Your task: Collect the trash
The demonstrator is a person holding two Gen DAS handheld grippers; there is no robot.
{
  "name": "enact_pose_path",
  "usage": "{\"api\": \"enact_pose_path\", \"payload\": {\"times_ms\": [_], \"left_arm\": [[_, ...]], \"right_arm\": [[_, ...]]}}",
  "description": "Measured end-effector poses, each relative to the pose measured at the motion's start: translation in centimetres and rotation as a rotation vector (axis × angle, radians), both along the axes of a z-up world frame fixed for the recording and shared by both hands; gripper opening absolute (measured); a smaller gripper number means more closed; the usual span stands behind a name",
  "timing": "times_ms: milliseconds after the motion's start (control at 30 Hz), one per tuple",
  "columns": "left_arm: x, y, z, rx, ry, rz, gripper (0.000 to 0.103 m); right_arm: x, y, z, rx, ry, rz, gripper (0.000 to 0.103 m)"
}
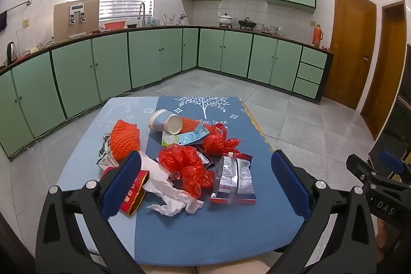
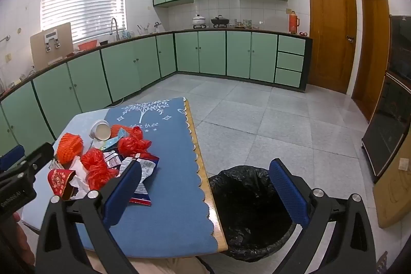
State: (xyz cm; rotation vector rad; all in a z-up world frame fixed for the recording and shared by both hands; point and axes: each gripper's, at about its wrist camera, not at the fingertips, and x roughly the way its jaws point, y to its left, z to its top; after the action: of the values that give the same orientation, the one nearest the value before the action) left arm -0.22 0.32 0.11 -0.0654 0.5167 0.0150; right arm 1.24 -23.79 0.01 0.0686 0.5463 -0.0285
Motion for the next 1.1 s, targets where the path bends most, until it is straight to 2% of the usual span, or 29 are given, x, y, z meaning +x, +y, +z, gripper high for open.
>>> {"api": "enact_pose_path", "payload": {"times_ms": [1100], "left_arm": [[0.15,-0.09,0.07,0.008,-0.003,0.003,0.098]], "right_arm": [[-0.01,-0.08,0.05,-0.004,0.002,-0.007,0.097]]}}
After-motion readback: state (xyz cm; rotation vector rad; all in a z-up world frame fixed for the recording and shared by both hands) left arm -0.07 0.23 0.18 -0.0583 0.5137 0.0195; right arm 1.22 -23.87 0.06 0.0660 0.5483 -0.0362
